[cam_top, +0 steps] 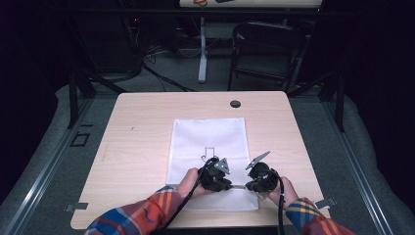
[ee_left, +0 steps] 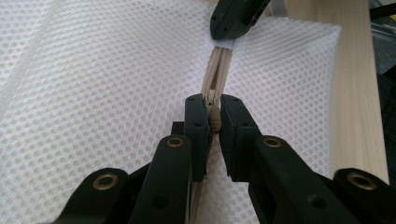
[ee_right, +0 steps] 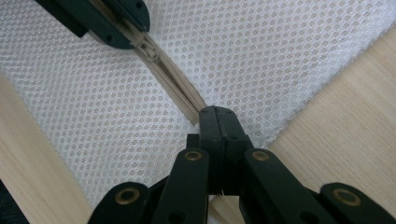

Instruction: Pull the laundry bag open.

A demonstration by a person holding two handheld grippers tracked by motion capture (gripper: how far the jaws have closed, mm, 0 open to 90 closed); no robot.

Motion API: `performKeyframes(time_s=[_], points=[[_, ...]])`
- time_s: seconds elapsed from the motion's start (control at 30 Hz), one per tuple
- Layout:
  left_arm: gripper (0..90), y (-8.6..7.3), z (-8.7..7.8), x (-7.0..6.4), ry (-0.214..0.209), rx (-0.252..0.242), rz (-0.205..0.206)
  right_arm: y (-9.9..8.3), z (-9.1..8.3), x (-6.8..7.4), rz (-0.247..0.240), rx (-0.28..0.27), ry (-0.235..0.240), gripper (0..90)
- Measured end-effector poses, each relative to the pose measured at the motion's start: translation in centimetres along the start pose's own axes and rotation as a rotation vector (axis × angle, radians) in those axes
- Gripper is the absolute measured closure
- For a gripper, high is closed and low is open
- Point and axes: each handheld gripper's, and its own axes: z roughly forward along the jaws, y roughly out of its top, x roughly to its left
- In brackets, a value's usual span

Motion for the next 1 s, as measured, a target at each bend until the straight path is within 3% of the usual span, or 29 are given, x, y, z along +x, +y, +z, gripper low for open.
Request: performKeyframes(time_s=[1.0], points=[[81.6,-1.3,-1.5,0.2,0.000,0.004,-0.015,0.1,0.0,0.0,-0.011,0.005,-0.003,90.0]])
